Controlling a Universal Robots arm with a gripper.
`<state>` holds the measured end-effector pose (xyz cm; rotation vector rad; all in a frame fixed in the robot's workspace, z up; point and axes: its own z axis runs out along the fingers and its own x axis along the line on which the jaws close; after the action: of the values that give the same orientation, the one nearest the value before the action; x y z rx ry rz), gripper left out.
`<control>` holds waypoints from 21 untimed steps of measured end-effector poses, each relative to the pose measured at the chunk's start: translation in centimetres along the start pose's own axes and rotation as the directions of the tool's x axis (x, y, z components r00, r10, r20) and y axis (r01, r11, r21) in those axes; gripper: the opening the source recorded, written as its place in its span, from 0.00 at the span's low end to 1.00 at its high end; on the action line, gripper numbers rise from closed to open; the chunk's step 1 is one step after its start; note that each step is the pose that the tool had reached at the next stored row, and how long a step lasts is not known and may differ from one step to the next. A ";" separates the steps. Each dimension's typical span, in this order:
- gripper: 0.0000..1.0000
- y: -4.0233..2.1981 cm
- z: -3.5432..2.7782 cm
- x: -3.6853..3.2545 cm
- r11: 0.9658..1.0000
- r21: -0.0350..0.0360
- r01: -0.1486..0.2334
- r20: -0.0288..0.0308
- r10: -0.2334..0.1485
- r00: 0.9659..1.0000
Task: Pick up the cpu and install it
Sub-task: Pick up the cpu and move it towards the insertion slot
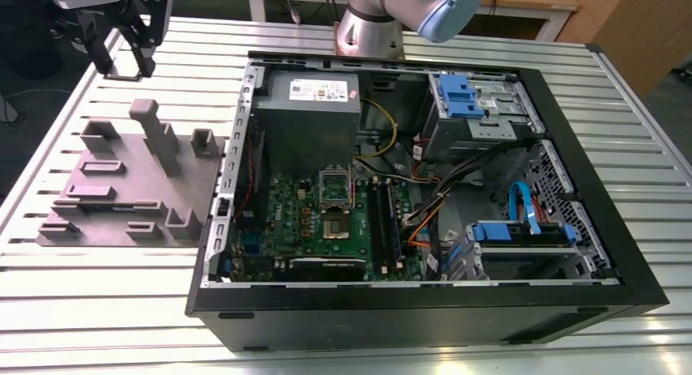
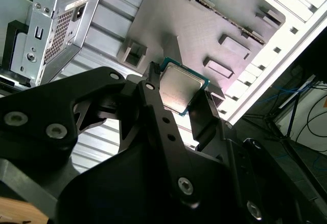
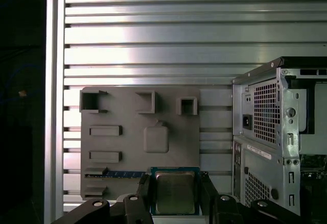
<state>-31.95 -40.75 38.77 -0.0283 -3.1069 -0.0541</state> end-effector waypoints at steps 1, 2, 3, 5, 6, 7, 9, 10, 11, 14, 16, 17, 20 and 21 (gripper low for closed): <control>0.47 0.00 0.00 -0.01 1.000 0.000 0.000 0.000 0.000 1.000; 0.47 0.00 0.00 -0.02 1.000 0.000 0.000 0.000 0.000 1.000; 0.47 0.00 0.00 -0.05 1.000 0.000 0.000 0.000 0.000 1.000; 0.47 0.00 0.00 -0.10 1.000 0.000 0.000 0.000 0.000 1.000; 0.47 0.00 0.00 -0.11 1.000 0.000 0.000 0.000 0.000 1.000; 0.47 0.00 -0.01 -0.15 1.000 0.000 0.000 0.000 0.000 1.000; 0.47 0.01 -0.01 -0.21 1.000 0.000 0.000 0.000 0.000 1.000; 0.47 0.01 -0.01 -0.23 1.000 0.000 0.000 0.000 0.000 1.000; 0.47 0.00 -0.01 -0.26 1.000 0.000 0.000 0.000 0.000 1.000; 0.47 0.01 -0.01 -0.40 1.000 0.000 0.000 0.000 0.000 1.000; 0.47 0.01 -0.02 -0.49 1.000 0.000 0.000 0.000 0.000 1.000; 0.47 0.01 -0.02 -0.56 1.000 0.000 0.000 0.000 0.000 1.000; 0.47 0.02 -0.03 -0.85 1.000 0.000 0.000 0.000 0.000 1.000; 0.47 0.02 -0.03 -0.94 1.000 0.000 0.000 0.000 0.000 1.000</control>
<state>-31.01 -40.75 38.77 -0.0283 -3.1068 -0.0540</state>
